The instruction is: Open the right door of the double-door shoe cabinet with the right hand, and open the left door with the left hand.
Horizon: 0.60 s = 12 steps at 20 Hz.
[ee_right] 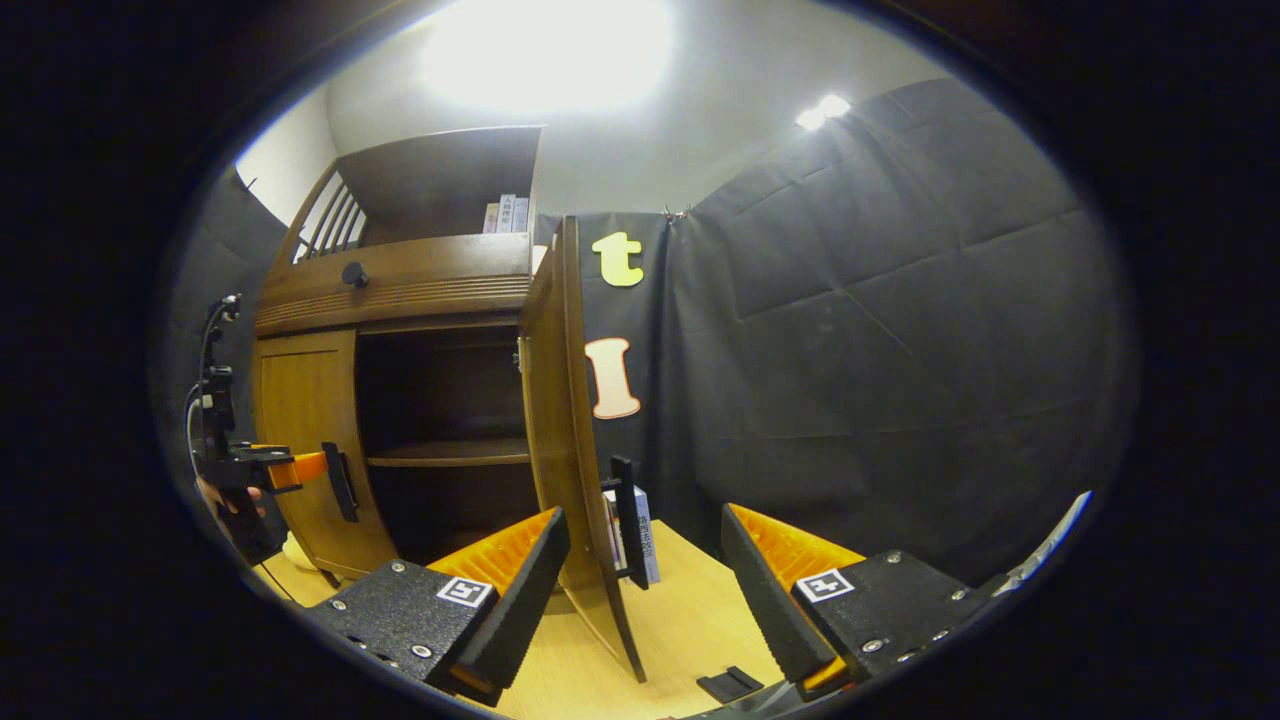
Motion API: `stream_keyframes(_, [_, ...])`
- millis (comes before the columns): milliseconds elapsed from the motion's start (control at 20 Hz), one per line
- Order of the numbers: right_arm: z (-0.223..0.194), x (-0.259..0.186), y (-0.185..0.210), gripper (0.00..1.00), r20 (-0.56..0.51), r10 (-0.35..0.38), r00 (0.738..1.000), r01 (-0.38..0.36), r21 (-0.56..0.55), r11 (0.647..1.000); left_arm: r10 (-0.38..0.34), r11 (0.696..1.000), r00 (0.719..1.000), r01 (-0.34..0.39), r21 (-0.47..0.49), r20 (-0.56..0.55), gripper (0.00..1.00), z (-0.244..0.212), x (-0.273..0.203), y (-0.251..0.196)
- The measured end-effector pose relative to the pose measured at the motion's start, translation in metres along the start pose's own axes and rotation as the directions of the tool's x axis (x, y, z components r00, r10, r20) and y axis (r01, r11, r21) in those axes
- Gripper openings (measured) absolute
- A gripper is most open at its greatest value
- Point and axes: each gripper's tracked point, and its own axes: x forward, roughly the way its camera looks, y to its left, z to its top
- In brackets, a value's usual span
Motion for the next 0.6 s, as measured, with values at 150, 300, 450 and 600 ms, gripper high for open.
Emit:
stream_keyframes(150, [-0.009,-0.003,0.005,0.91,-0.018,0.013,1.000,-0.014,-0.017,1.000,0.009,1.000,1.000,-0.009,0.020,-0.013,0.98,-0.003,0.000,0.003])
stream_keyframes(300, [-0.022,-0.002,0.009,0.91,-0.049,0.025,0.999,-0.026,-0.028,0.999,0.025,1.000,0.999,-0.025,0.012,-0.033,0.98,-0.009,0.006,0.002])
stream_keyframes(450, [-0.029,0.000,0.012,0.94,-0.074,0.033,0.997,-0.034,-0.002,0.999,0.030,1.000,0.997,-0.031,-0.007,-0.066,0.98,-0.010,0.010,0.004])
stream_keyframes(600, [-0.037,0.005,0.012,0.92,-0.093,0.039,0.995,-0.039,0.006,0.999,0.029,0.999,0.996,-0.031,-0.017,-0.089,0.97,-0.011,0.011,0.003])
